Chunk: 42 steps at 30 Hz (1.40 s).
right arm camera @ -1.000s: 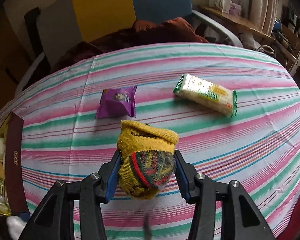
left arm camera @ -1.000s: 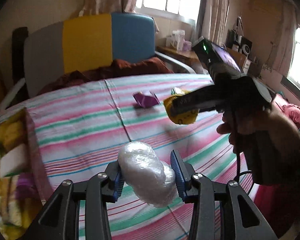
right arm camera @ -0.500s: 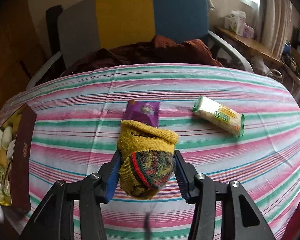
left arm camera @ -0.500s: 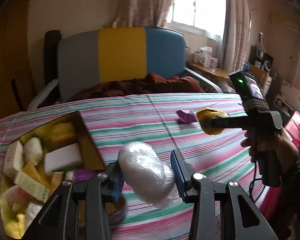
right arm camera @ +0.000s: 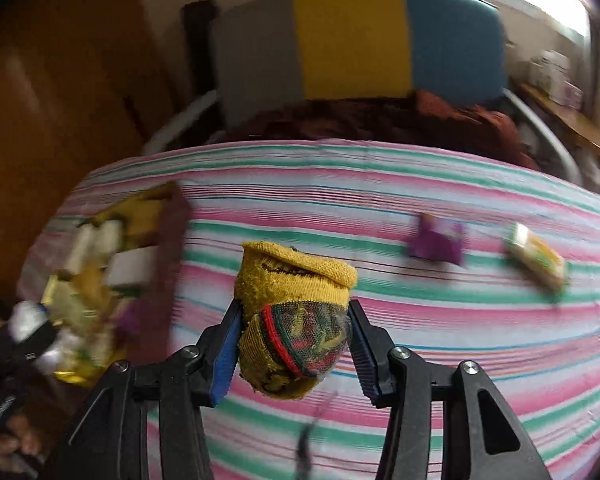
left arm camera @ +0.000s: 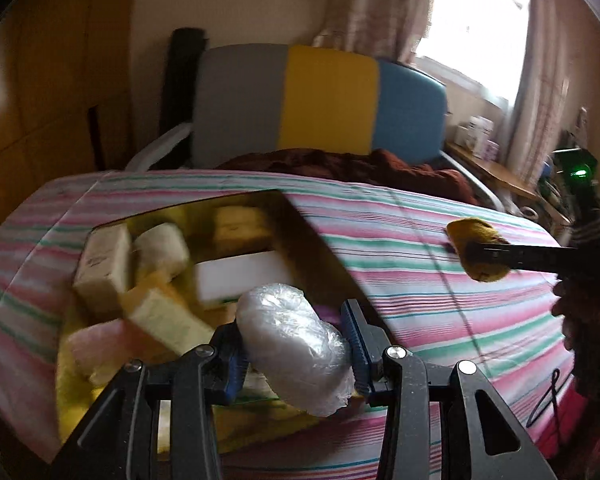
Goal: Organize objects
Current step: 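Carry the plastic bundle and yellow pouch to the gold tray and open both tools, then move both tools back toward the purple packet and cracker packet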
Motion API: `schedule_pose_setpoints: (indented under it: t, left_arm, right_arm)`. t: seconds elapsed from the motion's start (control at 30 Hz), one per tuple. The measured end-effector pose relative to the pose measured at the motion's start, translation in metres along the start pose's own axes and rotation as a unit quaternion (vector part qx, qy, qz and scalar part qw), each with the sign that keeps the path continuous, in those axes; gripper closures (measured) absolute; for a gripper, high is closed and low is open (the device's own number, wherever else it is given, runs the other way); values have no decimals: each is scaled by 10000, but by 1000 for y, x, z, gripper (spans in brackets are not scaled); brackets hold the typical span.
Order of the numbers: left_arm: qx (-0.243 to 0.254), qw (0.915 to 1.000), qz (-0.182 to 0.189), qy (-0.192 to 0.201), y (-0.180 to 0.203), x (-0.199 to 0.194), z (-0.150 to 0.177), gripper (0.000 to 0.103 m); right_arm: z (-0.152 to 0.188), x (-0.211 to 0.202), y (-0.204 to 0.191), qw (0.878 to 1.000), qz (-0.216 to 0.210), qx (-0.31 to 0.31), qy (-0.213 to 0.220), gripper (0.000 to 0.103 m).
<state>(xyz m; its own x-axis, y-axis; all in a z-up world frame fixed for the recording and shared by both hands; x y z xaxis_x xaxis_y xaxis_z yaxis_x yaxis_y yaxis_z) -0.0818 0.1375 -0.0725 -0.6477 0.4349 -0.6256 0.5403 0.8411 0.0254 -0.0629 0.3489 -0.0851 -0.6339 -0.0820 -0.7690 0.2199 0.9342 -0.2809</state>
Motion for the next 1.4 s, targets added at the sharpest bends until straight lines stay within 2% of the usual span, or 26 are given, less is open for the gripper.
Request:
schedule_pose_setpoints:
  t: [0.13, 0.33, 0.4, 0.47, 0.73, 0.83, 1.0, 1.1, 1.4]
  left_arm:
    - [-374, 9993, -49, -34, -29, -1, 8, 60]
    - [-653, 9978, 55, 103, -48, 4, -2, 59]
    - [-670, 9977, 30, 117, -53, 10, -10, 58]
    - [-695, 9975, 1, 156, -55, 13, -14, 51]
    - [-703, 9970, -329, 50, -66, 17, -4, 51]
    - [-694, 9965, -469, 19, -68, 15, 0, 51]
    - [-511, 9962, -705, 15, -64, 6, 4, 45]
    - [-474, 9960, -755, 74, -60, -2, 3, 40]
    - [-255, 9973, -672, 145, -40, -17, 1, 39]
  right_arm:
    - [-1, 12, -60, 9983, -500, -251, -133, 53]
    - [-10, 37, -120, 9956, -767, -463, -290, 52]
    - [-16, 48, -133, 9958, -752, -438, -293, 38]
    - [-19, 54, -141, 9958, -778, -357, -314, 31]
    - [-5, 60, -135, 9967, -656, -243, -418, 29]
    - [4, 58, -129, 9974, -545, -190, -434, 25]
    - [14, 48, -124, 9985, -337, -344, -262, 23]
    - [18, 40, -120, 9988, -111, -466, -87, 20]
    - [25, 16, -99, 9978, 275, -560, 227, 19]
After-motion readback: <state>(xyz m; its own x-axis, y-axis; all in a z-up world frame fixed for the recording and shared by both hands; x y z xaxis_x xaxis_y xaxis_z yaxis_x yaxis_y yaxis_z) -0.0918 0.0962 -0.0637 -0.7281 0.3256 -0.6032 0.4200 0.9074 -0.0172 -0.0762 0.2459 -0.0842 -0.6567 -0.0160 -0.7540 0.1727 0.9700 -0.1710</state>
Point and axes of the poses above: each gripper's, at about its wrist camera, not at the fingertips, and x roughly the way its jaws point, y to its right, z to its underside, the point moved 8 cm from there along x, roughly the way its jaws point, and after that the axes turned 8 degrees about x, right-handed, at the moved point
